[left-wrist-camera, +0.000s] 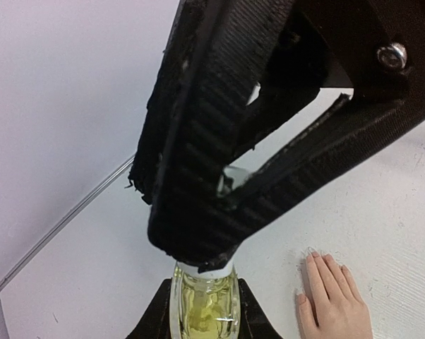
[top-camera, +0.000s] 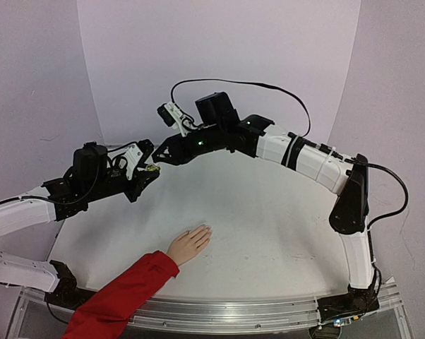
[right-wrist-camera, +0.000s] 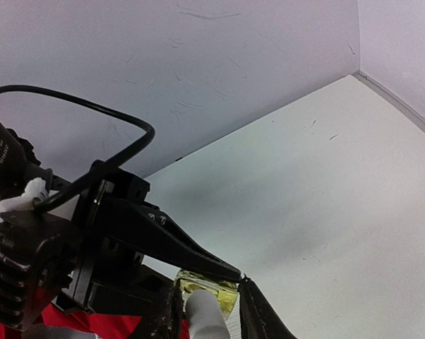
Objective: Paint the nails
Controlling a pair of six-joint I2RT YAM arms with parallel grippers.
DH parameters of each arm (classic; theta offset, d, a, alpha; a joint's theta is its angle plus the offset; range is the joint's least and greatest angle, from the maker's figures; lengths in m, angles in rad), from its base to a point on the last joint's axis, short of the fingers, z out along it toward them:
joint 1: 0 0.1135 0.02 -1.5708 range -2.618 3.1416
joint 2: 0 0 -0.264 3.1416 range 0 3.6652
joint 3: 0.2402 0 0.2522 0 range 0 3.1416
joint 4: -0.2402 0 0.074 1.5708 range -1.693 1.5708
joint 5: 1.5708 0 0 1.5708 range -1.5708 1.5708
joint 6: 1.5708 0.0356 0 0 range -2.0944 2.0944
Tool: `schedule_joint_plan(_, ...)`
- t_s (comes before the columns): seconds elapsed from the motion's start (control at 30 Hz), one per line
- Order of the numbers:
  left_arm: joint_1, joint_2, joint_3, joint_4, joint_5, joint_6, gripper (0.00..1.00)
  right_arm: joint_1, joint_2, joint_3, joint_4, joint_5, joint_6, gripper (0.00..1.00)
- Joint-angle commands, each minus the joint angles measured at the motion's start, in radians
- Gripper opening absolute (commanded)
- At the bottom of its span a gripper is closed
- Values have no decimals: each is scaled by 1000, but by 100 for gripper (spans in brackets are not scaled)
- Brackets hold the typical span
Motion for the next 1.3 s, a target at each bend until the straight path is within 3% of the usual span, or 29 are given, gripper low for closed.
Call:
schedule_joint_plan(0.0, -5, -5, 50, 23, -9, 9, 0, 6, 4, 54, 18, -48, -9, 27)
schedule_joint_plan(0.13, -5, -9, 49, 24, -8, 7, 0, 7, 11, 61, 19, -60, -5, 25)
schedule_joint_plan(0.23, -5, -11, 47, 24, -8, 5, 0, 6, 9, 56, 19, -50, 0, 46)
schedule_joint_plan(0.37, -5, -16, 46, 24, -10, 4, 0, 6, -5, 40, 22, -18, 8, 49)
schedule_joint_plan(0.6, -5, -27, 41, 24, -12, 1, 0, 6, -20, -5, 29, -35, 15, 47)
schedule_joint_plan(1.07, -5, -45, 35, 24, -10, -6, 0, 6, -65, -83, 104, -70, 40, 32)
schedule_joint_plan(1.27, -5, -46, 35, 24, -7, -8, 0, 6, -93, -128, 149, -70, 56, 38)
